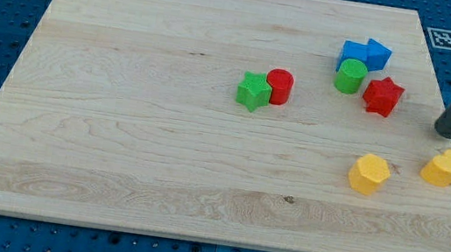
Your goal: Point your arm at the yellow heart
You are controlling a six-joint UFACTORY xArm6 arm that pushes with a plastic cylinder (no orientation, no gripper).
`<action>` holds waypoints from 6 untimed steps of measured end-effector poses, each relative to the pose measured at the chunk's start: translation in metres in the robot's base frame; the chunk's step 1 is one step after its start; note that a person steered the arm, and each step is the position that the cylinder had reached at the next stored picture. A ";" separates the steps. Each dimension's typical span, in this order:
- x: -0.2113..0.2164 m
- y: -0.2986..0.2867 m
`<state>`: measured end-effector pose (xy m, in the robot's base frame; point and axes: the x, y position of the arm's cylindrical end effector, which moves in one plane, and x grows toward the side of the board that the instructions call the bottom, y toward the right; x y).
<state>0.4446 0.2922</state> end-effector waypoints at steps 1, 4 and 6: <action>0.006 0.020; 0.143 0.020; 0.116 0.004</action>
